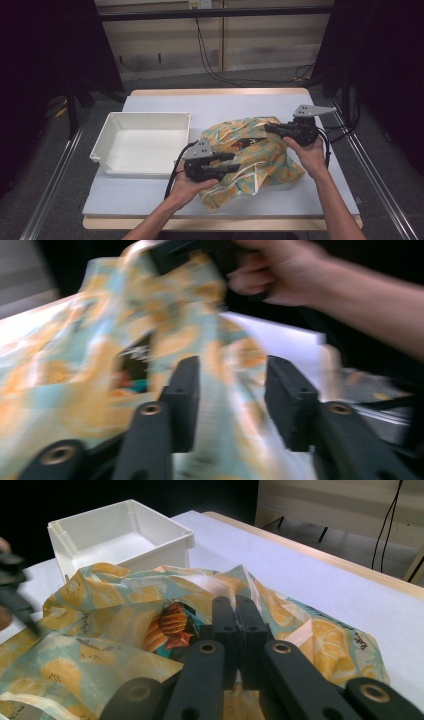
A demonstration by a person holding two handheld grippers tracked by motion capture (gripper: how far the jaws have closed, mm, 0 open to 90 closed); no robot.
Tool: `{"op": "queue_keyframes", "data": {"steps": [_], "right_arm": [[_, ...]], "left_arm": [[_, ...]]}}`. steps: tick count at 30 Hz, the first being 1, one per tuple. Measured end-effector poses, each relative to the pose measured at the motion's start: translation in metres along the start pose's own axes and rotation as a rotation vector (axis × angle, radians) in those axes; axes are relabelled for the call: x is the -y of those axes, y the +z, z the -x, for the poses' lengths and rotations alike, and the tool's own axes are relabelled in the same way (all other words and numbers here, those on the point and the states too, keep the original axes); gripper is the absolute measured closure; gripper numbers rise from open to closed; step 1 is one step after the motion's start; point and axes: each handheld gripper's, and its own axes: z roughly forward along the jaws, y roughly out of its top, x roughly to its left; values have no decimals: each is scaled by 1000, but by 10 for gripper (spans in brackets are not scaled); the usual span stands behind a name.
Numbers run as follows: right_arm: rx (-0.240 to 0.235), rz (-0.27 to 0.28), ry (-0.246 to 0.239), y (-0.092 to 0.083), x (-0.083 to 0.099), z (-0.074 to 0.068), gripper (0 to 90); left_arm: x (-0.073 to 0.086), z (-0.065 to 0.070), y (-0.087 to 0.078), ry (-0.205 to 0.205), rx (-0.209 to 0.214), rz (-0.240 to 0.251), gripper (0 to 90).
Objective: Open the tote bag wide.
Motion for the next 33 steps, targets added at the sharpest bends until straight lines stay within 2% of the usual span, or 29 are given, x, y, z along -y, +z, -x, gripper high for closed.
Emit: {"op": "queue_keyframes", "data": {"steps": [1, 2, 3, 6, 7, 8, 10, 11, 12, 13, 14, 15, 16, 17, 18, 19, 20, 21, 23, 24, 25, 26, 27, 28, 29, 30, 31, 32, 33], "right_arm": [[0, 0, 0, 0, 0, 0, 895], [1, 0, 1, 0, 0, 1, 895], [1, -5, 0, -1, 0, 2, 895], [1, -10, -2, -2, 0, 2, 895], [1, -10, -2, -2, 0, 2, 895], [2, -11, -4, -3, 0, 2, 895], [5, -12, -9, -5, -2, 1, 895], [5, -12, -9, -5, -2, 1, 895], [3, -13, -13, -6, -3, 1, 895], [9, -16, -14, -9, -4, 2, 895], [10, -15, -14, -9, -4, 3, 895], [10, -15, -14, -9, -4, 3, 895], [16, -15, -15, -11, -6, 4, 895], [16, -15, -15, -11, -6, 4, 895], [19, -12, -11, -12, -7, 7, 894], [19, -12, -11, -12, -7, 7, 894], [31, -33, -24, -12, -9, 11, 894], [31, -33, -24, -12, -9, 11, 894], [47, -32, -7, -11, -11, 21, 894], [47, -32, -7, -11, -11, 21, 894], [67, -45, 4, -10, -10, 28, 894], [71, -47, 8, -9, -9, 31, 895], [71, -47, 8, -9, -9, 31, 895], [90, -48, 26, -10, -8, 37, 894], [90, -48, 26, -10, -8, 37, 894], [110, -49, 44, -10, -6, 43, 895], [110, -49, 44, -10, -6, 43, 895], [130, -56, 64, -9, -4, 51, 895], [130, -56, 64, -9, -4, 51, 895]], "left_arm": [[0, -5, 4, -2, -2, 0, 532], [1, -10, 8, -24, 15, 4, 524], [2, -17, 16, -43, 12, -14, 471], [3, -20, 29, -35, -7, -56, 424], [3, -20, 29, -35, -7, -56, 405], [3, -21, 37, -23, -19, -94, 390], [5, -24, 43, -48, -30, -113, 384], [5, -24, 43, -48, -30, -113, 392], [6, -25, 46, -55, -42, -133, 392], [7, -26, 47, -60, -46, -143, 466], [8, -27, 47, -61, -21, -143, 596], [8, -27, 47, -61, -21, -143, 698], [7, -23, 43, -55, 0, -115, 797], [7, -23, 43, -55, 0, -115, 872], [3, -14, 37, -20, 12, -87, 900], [3, -14, 37, -20, 12, -87, 900], [-2, 0, 32, 29, 32, -68, 900], [-2, 0, 32, 29, 32, -68, 900], [-8, 14, 27, 76, 53, -57, 900], [-10, 21, 24, 97, 59, -57, 900], [-11, 34, 21, 132, 79, -50, 900], [-11, 39, 20, 155, 93, -49, 900], [-11, 39, 20, 155, 93, -49, 900], [-11, 49, 17, 183, 117, -49, 900], [-11, 49, 17, 183, 117, -49, 900], [-10, 58, 15, 213, 127, -56, 900], [-10, 58, 15, 213, 127, -56, 900], [-7, 66, 15, 235, 150, -61, 900], [-7, 66, 15, 235, 150, -61, 900]]}}
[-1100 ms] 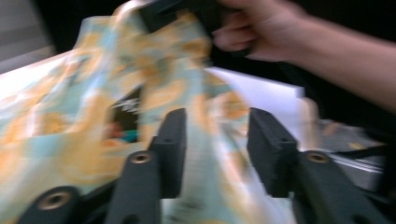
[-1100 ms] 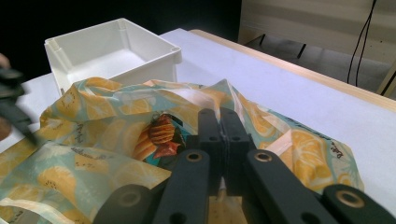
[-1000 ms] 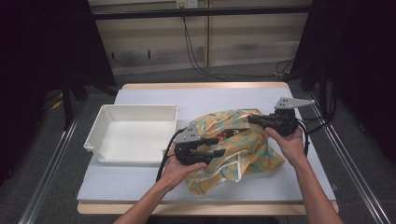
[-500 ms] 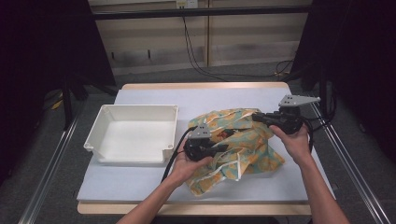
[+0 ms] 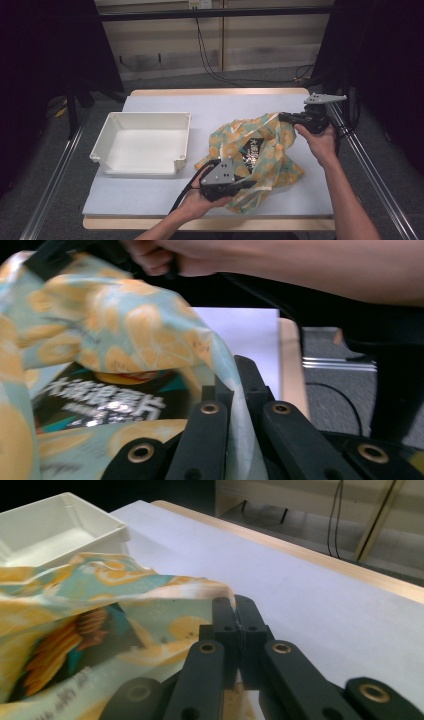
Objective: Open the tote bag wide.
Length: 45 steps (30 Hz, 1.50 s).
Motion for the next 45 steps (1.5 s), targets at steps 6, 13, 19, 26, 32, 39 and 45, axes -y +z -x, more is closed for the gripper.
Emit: {"op": "queue_keyframes", "data": {"steps": [6, 13, 19, 26, 32, 39, 45], "right_arm": [[22, -24, 35, 14, 5, 15, 894], [28, -70, 11, 24, 14, 4, 748], [34, -55, -12, 0, 12, -7, 611], [-9, 21, -28, -34, 2, -23, 715], [-65, -4, -62, -25, 0, -43, 676], [-78, -25, -64, -4, -3, -49, 488], [-109, -68, -62, 9, 3, -52, 385]], "left_arm": [[9, 9, 4, 15, 3, -28, 900], [19, 2, 4, -27, -26, -15, 799], [14, -5, -9, -77, -64, 26, 641], [5, -20, -32, -120, -77, 97, 560], [3, -46, -45, -184, -123, 150, 644], [21, -79, -24, -227, -239, 14, 548], [35, -93, -7, -256, -250, -69, 437]]}}
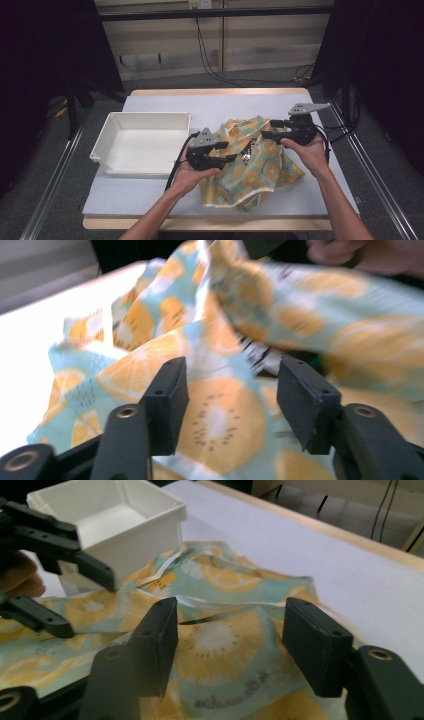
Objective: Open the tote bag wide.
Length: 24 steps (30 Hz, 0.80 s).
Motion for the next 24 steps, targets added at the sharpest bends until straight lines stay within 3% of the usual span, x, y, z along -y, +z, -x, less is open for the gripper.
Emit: {"op": "queue_keyframes", "data": {"steps": [2, 5, 9, 10, 12, 13, 15, 19, 22, 24], "right_arm": [[-1, -32, -7, 8, 5, -1, 373], [-12, -35, 4, 12, 9, -1, 376], [-10, -67, 0, 22, 15, -1, 461], [-17, -80, -7, 26, 17, -2, 505], [-12, -87, -13, 28, 18, -3, 514], [-9, -106, -18, 31, 22, -4, 508], [-11, -111, -7, 34, 28, -3, 486], [-6, -120, -6, 36, 35, -3, 482], [-6, -127, -5, 35, 38, -4, 513], [0, -132, -14, 36, 43, -7, 582]], "left_arm": [[2, 0, 5, -2, 1, -15, 388], [3, 2, 11, 31, 6, -50, 351], [5, 1, 18, 46, -18, -83, 344], [5, 1, 19, 51, -29, -88, 397], [5, -1, 20, 48, -47, -107, 420], [5, 0, 20, 56, -56, -124, 491], [5, -1, 20, 54, -47, -116, 573], [5, -7, 16, 31, -31, -114, 831], [3, -12, 12, 13, -25, -91, 888], [0, -16, 5, -32, -14, -51, 898]]}}
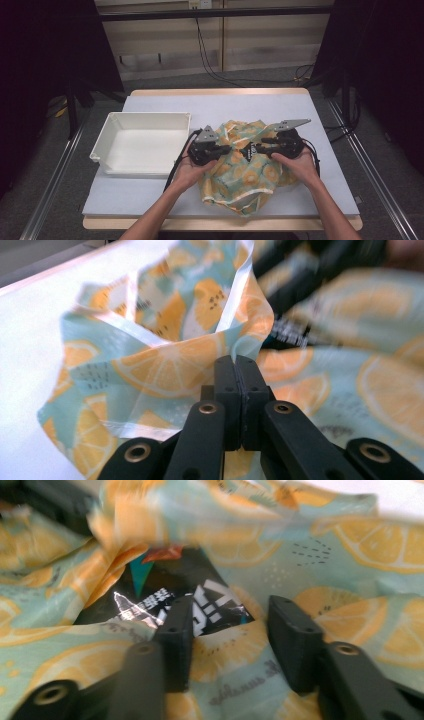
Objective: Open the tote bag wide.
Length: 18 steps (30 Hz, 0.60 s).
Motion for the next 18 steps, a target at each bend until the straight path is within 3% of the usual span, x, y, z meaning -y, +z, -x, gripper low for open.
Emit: {"op": "queue_keyframes", "data": {"steps": [3, 4, 5, 6, 11, 12, 15, 16, 18], "right_arm": [[-11, 15, 11, -1, 3, 0, 714], [-12, 18, 12, -2, 3, 0, 771], [-12, 18, 12, -2, 3, 0, 771], [-20, 16, 13, -5, 4, 0, 855], [-22, 42, 6, -16, 3, -1, 900], [-33, 76, 16, -27, 2, 0, 900], [-26, 106, 7, -39, -1, 0, 900], [-36, 148, 12, -52, -3, 2, 900], [-31, 181, 15, -64, -5, 3, 900]], "left_arm": [[-6, -8, -14, -27, -8, 42, 900], [-9, -16, -23, -54, -21, 67, 900], [-9, -16, -23, -54, -21, 67, 900], [-10, -24, -32, -84, -31, 90, 900], [-9, -37, -45, -124, -49, 117, 900], [-9, -42, -50, -126, -69, 103, 900], [-9, -49, -54, -133, -70, 101, 900], [-8, -55, -56, -146, -85, 93, 900], [-7, -61, -57, -157, -83, 86, 900]]}}
